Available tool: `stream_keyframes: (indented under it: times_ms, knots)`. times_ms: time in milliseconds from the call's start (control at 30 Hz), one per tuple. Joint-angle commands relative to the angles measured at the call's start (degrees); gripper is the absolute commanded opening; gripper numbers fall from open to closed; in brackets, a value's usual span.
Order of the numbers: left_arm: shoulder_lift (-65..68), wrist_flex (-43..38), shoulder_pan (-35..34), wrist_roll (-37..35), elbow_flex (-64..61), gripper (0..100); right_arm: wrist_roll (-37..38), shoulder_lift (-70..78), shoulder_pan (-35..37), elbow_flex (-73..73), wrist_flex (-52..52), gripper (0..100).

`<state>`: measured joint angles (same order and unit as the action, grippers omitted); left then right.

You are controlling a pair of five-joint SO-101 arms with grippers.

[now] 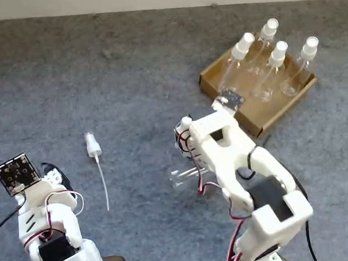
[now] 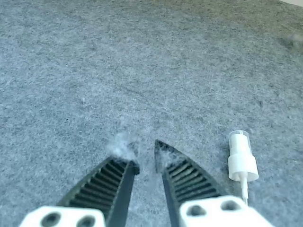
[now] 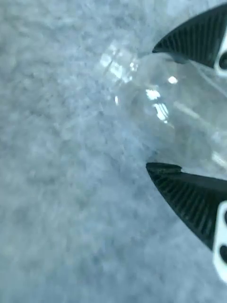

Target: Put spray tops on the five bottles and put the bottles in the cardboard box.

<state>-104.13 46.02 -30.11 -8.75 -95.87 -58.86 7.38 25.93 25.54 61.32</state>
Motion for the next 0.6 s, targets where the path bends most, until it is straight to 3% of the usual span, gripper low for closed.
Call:
stream_keyframes:
  times_ms: [0, 200, 333, 433, 567]
  knots:
    - [-0.3, 0.1, 1.1, 0.6, -1.1, 1, -0.2, 0.3, -0.3, -3.2, -0.4, 30.4]
    - [-0.3, 0.1, 1.1, 0.6, -1.1, 1, 9.7, -3.2, 0.3, -3.0, 0.2, 29.8]
    - [-0.3, 0.1, 1.1, 0.6, -1.1, 1, 14.2, -5.8, 0.3, -2.8, -0.1, 19.6]
    - [-0.3, 0.1, 1.1, 0.6, -1.1, 1, 21.5, -6.3, 0.2, -2.8, -0.2, 10.8]
    - [-0.3, 0.1, 1.1, 0.6, -1.1, 1, 33.4, -6.3, 0.2, -2.9, -0.2, 9.8]
